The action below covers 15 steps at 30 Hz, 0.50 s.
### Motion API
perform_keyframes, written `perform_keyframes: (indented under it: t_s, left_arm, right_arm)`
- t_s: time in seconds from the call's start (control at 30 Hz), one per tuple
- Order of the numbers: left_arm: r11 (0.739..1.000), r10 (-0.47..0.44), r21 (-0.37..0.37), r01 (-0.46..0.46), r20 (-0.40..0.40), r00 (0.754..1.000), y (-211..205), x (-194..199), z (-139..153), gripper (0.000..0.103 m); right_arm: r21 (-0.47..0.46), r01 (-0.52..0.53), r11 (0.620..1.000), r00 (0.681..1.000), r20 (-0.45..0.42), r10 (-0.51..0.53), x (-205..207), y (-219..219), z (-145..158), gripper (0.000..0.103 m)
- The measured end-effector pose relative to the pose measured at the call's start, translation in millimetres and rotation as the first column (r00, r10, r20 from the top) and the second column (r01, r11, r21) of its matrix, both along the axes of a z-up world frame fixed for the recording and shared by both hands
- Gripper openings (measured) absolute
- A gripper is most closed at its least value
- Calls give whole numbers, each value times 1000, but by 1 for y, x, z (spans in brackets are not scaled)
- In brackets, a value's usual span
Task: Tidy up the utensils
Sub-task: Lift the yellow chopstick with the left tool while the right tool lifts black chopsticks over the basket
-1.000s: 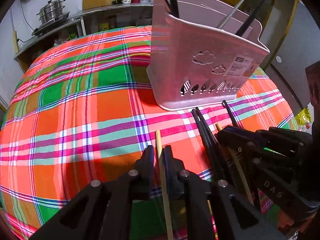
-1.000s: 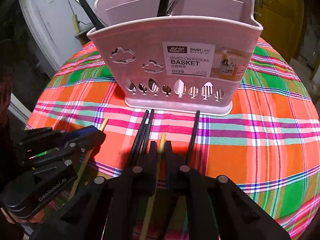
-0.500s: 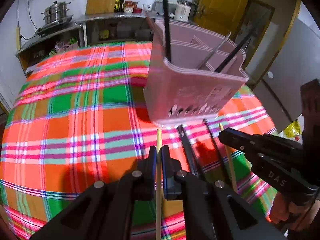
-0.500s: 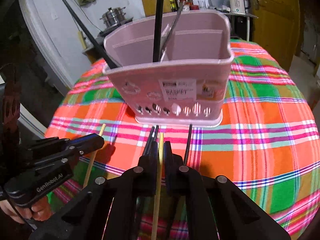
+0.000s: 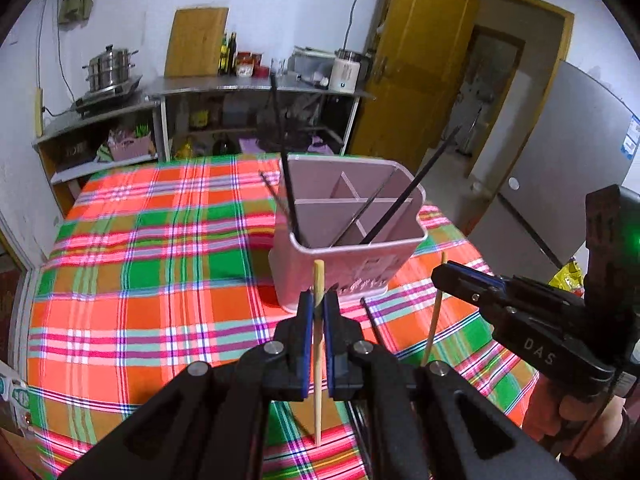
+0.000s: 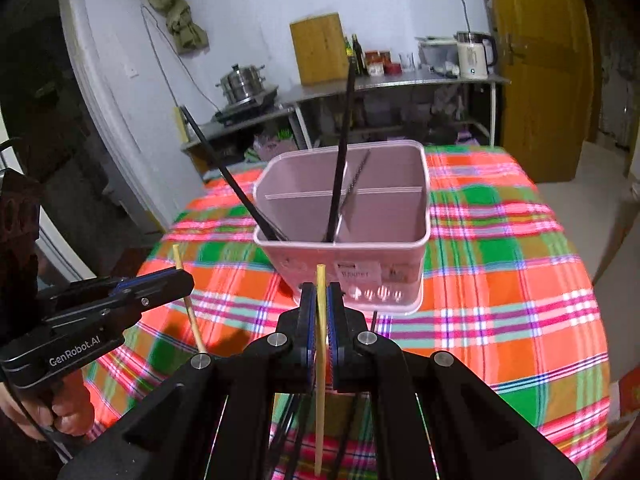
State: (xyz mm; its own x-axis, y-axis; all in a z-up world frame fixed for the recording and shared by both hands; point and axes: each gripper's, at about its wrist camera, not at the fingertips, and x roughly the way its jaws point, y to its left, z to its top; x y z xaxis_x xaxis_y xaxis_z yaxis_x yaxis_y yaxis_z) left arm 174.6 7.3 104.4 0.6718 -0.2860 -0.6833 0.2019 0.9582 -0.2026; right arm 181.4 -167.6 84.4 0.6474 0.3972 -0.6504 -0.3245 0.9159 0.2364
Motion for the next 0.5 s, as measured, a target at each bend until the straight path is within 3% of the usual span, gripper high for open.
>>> perform_keyframes:
  t_s: [0.2, 0.5]
  left_arm:
    - [1000, 2, -10, -2, 35, 999, 2, -6, 11, 6]
    - [1000, -3, 8, 3, 30, 1000, -2, -29, 10, 6]
  right_arm:
    - [20, 7, 1000, 998, 56, -8, -13, -7, 18, 5]
    - [-1, 3, 1000, 998, 70, -3, -33, -13, 21, 5]
